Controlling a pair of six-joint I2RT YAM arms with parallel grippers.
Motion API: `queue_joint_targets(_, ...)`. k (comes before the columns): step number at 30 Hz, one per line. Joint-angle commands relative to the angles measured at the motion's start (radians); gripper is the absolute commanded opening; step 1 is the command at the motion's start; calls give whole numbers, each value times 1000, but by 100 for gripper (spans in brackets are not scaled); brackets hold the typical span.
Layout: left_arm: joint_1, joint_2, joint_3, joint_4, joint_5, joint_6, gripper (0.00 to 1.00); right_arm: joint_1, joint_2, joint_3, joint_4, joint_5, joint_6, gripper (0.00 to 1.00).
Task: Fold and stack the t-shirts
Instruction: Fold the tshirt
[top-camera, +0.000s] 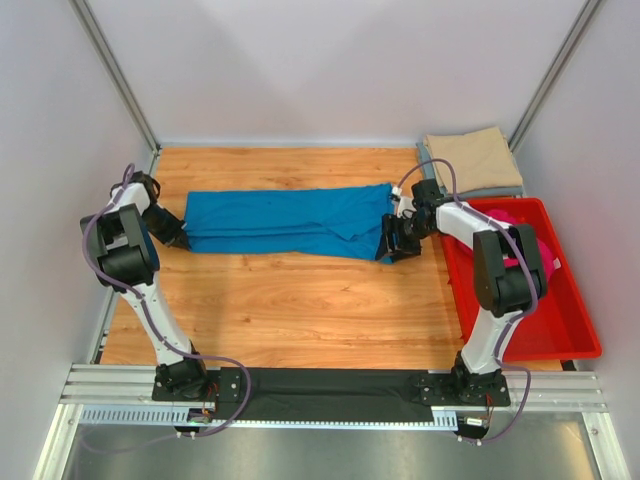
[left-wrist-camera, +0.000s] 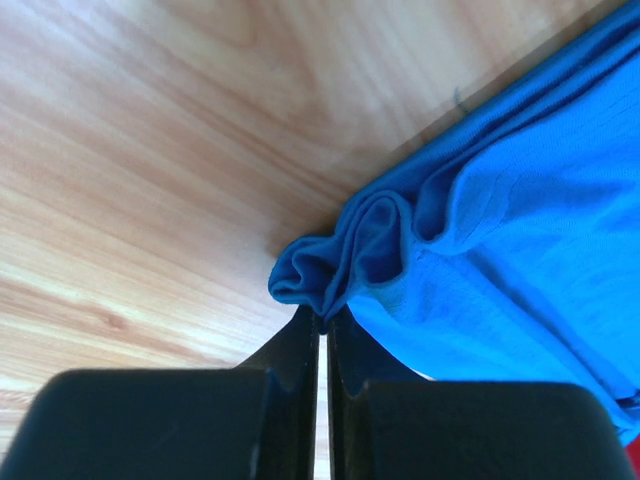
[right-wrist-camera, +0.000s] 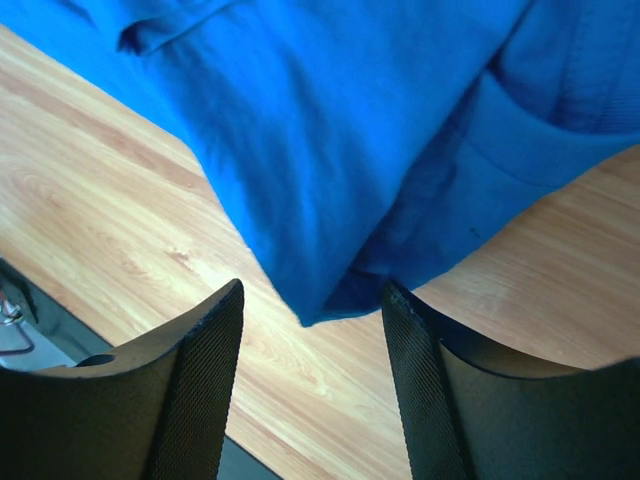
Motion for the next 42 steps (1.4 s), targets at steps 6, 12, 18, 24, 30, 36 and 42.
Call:
queue_joint_targets(6, -1, 56, 57, 0, -47, 19, 0, 35, -2, 21, 35, 129, -28, 44)
queue_joint_targets(12, 1, 63, 55, -1, -45, 22, 0, 49, 4, 21, 49, 142, -30, 14)
queue_joint_targets(18, 1, 79, 89, -45, -74, 40, 0, 49, -25, 15, -32, 182, -28, 0)
queue_joint_targets(24, -1, 93, 152, -116, -157, 100, 0, 49, -85, -28, -83, 201, -8, 0)
queue_joint_targets(30, -1, 99, 135, -153, -216, 116, 0, 55, -102, -14, -150, 207, 18, 0)
queue_joint_targets(36, -1, 67, 89, -142, -233, 116, 1, 98, -94, -38, -170, 260, 87, 0)
queue_joint_targets(42, -1, 30, 115, -187, -179, 82, 30, 109, -99, 24, -245, 322, 165, 23)
